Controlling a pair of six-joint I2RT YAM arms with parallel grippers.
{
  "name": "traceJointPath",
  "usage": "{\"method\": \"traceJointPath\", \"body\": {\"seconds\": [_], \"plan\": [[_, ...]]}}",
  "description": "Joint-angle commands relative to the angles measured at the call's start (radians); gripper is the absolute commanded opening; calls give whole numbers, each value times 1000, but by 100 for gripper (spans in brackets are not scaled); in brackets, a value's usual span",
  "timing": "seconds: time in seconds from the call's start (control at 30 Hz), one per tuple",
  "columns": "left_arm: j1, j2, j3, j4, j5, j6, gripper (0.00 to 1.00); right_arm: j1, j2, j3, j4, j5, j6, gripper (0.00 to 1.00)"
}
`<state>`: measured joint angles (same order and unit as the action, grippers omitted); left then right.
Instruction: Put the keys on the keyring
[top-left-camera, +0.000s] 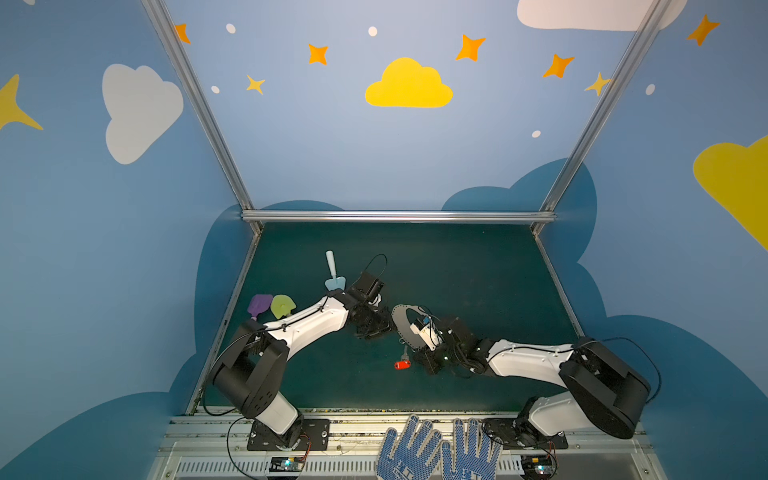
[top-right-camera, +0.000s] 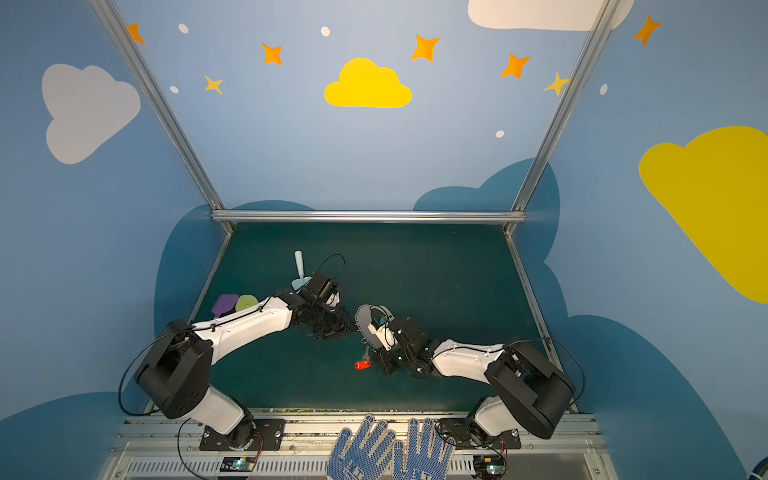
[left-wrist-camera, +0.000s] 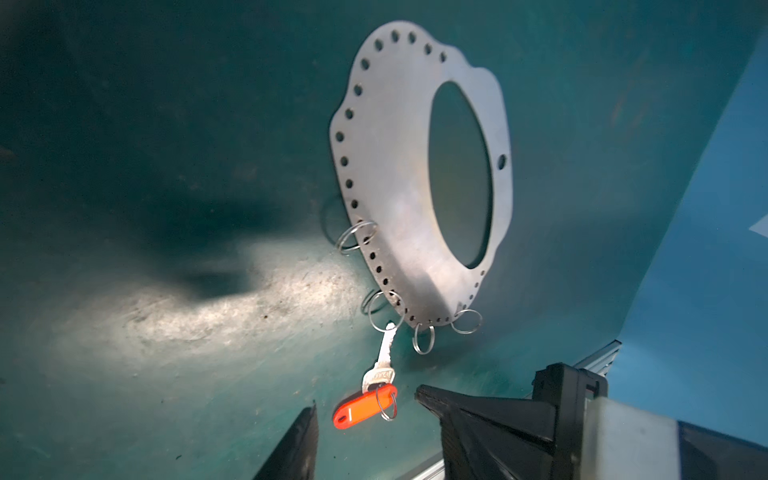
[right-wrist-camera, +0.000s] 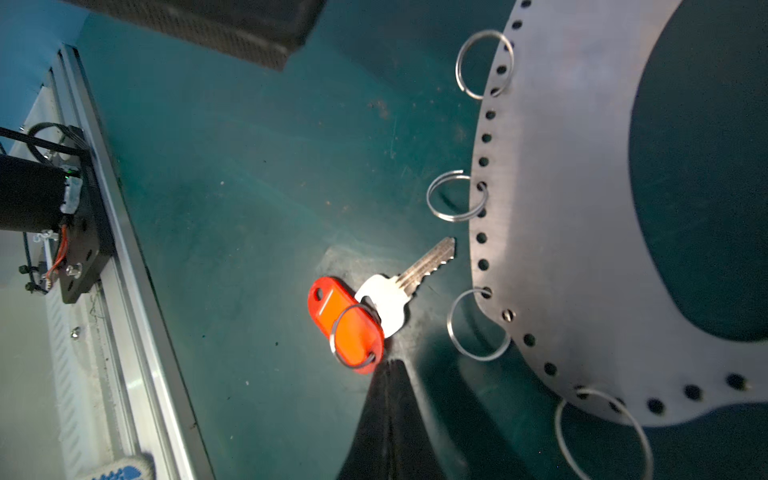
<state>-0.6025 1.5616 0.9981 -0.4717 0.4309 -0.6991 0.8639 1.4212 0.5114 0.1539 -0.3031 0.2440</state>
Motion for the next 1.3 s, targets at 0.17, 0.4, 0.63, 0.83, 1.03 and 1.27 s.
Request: {"method": "traceJointPath", "body": {"seconds": [0.17, 0.4, 0.63, 0.83, 1.03, 1.27], "plan": [[-20, -21, -4, -1, 59, 117, 40, 4, -21, 25, -48, 46, 9, 24], [-147, 34, 69, -184, -60, 312, 37, -91, -174, -40, -89, 57, 141, 37], [-293, 119, 167, -321, -288, 495, 44, -182, -420, -86, -231, 132, 186, 43], [-414, 213, 224, -359, -510, 631, 46, -249, -569, -142, -269, 119, 195, 45], [-434, 201, 194, -295, -523, 774, 46, -279, -648, -178, -291, 101, 205, 46], [-456, 140, 121, -186, -507, 953, 50, -301, -682, -199, -278, 82, 214, 46]]}}
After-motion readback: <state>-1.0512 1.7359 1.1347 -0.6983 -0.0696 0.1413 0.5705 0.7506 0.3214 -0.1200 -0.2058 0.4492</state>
